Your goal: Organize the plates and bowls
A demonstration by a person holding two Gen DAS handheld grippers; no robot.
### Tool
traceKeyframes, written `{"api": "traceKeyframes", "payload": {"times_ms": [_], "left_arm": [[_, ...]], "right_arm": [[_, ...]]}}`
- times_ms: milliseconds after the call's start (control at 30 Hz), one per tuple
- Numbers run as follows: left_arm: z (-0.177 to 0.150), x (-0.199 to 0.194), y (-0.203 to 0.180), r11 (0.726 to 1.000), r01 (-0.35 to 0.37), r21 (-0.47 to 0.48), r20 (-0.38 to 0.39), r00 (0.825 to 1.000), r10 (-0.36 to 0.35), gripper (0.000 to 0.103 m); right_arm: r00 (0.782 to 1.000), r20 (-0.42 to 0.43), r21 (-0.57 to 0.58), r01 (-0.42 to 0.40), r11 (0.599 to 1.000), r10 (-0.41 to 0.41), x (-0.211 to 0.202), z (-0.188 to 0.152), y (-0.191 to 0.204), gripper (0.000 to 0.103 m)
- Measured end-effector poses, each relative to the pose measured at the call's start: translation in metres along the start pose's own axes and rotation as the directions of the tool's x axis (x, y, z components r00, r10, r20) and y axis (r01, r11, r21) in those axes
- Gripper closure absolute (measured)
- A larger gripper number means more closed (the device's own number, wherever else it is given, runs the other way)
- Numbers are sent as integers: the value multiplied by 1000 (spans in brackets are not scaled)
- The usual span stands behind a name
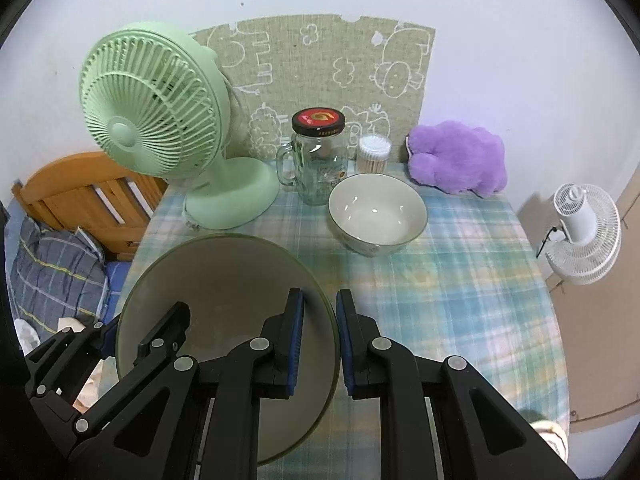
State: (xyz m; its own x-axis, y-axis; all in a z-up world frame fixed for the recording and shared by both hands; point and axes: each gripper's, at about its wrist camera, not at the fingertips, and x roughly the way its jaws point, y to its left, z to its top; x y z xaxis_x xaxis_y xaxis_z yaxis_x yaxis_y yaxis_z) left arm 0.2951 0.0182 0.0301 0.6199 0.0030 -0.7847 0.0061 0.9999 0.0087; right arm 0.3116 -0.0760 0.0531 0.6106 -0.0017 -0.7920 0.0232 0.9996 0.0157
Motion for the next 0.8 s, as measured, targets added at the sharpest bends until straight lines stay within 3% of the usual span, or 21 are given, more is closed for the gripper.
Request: {"api": "traceKeyframes", "payload": {"times_ms": [500,800], "left_arm": [[-35,-47,-15,995,65,69,15,998,-66,80],[-67,-63,-39,992,76,96,-7,997,-76,80]], "right_arm": [[997,46,55,62,997,-65,-63,-40,-11,83],[996,28,68,81,994,-83,-82,-75,-33,83]]}}
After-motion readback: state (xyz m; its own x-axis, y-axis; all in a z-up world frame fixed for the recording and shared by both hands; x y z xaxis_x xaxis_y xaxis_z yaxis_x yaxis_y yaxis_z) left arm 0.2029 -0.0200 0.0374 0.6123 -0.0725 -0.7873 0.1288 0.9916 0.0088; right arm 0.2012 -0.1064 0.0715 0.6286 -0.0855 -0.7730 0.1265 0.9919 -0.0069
